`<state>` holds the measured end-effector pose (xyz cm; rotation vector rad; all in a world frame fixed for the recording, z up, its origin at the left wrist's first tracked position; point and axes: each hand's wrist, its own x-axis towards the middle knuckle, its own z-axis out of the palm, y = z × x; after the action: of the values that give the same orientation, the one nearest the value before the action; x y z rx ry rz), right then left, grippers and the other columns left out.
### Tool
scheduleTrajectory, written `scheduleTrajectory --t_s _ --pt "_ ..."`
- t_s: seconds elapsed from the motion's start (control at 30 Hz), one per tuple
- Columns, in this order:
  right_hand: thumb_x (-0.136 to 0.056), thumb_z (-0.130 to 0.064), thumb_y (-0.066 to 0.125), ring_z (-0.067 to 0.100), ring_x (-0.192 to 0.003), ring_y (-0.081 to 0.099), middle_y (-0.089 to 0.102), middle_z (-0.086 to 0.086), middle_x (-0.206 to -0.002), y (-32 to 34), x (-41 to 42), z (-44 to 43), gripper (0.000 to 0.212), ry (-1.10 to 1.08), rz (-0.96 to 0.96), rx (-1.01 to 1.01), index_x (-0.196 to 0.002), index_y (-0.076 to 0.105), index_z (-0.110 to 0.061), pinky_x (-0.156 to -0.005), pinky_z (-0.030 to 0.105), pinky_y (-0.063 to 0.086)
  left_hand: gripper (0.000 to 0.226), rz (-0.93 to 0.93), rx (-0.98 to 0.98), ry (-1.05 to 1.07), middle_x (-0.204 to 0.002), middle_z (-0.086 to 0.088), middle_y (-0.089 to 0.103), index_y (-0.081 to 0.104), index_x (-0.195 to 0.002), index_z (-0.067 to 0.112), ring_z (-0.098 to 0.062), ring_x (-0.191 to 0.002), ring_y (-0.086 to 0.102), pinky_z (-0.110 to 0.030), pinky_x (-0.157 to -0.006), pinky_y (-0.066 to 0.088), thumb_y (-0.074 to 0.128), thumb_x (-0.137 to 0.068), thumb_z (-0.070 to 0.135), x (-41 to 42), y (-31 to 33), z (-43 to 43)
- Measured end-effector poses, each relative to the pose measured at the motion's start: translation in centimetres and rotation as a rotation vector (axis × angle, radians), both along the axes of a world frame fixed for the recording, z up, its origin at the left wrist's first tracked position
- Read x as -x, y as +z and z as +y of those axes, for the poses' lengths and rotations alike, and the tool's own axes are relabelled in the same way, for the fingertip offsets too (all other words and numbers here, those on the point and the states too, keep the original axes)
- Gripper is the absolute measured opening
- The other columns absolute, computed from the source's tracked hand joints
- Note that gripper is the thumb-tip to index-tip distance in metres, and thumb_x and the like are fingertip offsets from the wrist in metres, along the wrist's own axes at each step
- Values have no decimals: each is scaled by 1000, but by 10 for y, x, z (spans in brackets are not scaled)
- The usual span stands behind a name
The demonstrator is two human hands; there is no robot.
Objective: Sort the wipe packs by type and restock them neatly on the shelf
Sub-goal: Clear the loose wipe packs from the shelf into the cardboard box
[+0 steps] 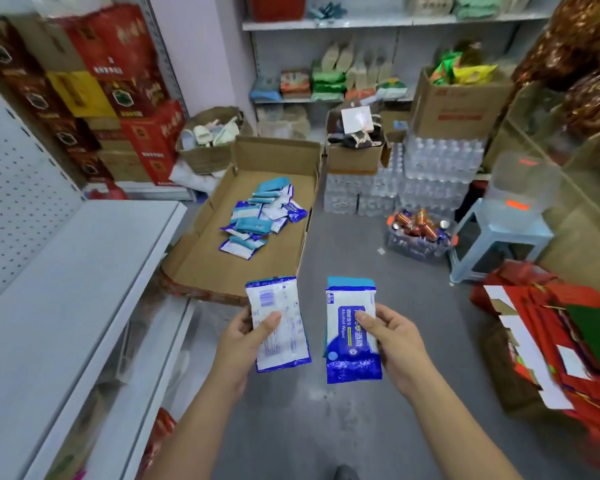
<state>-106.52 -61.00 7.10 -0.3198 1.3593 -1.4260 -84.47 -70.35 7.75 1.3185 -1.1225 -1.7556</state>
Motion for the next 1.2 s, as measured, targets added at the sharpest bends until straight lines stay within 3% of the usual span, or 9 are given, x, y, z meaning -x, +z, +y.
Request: scheduleTrajectory --t_s 0.1,0.33,0.47,0.63,0.8,1.03,1.2 --pt "-87 -12 70 31 -90 74 75 15 -104 5 35 -41 31 28 -8 15 -117 65 -6 -73 38 61 26 0 5 32 -106 -3 77 68 -111 18 -25 -95 74 -43 -79 60 75 -86 21 34 4 -37" --pt "-88 -13 70 30 -92 74 75 14 -105 -1 103 -152 32 85 3 -11 -119 62 -7 -74 39 61 25 16 -4 116 -102 -4 77 67 -109 19 -26 -91 75 -53 -83 59 75 -86 22 105 -6 -140" --pt "-87 -15 71 30 -94 74 75 13 -106 -15 145 -228 35 102 22 -44 -120 61 -8 -77 40 61 17 43 -6 171 -96 -1 78 66 -102 19 -20 -82 76 -33 -63 61 74 -87 16 146 -20 -209" --pt "-89 -10 69 29 -90 74 75 16 -106 -20 189 -325 31 116 35 -56 -118 63 -5 -70 35 61 15 27 -70 205 -89 8 78 67 -100 22 -17 -81 76 -33 -64 59 74 -87 19 190 -38 -302" --pt "-89 -8 68 32 -93 72 74 18 -107 -20 230 -409 30 153 60 -52 -119 63 -3 -76 38 60 14 -1 -53 188 -96 3 78 70 -103 19 -17 -85 76 -29 -66 59 73 -89 18 234 -35 -379" --pt "-86 -15 73 34 -97 72 74 16 -108 -44 281 -538 39 273 53 -106 -122 61 -6 -87 46 57 16 -49 -99 302 -96 0 78 71 -103 19 -24 -89 75 -46 -84 59 75 -88 21 276 -57 -480" --pt "-87 -13 72 33 -93 73 74 17 -106 -64 313 -641 33 439 40 -123 -117 62 -6 -84 45 58 13 -75 -136 472 -93 0 79 71 -101 17 -22 -86 76 -35 -73 59 74 -89 18 303 -78 -540"
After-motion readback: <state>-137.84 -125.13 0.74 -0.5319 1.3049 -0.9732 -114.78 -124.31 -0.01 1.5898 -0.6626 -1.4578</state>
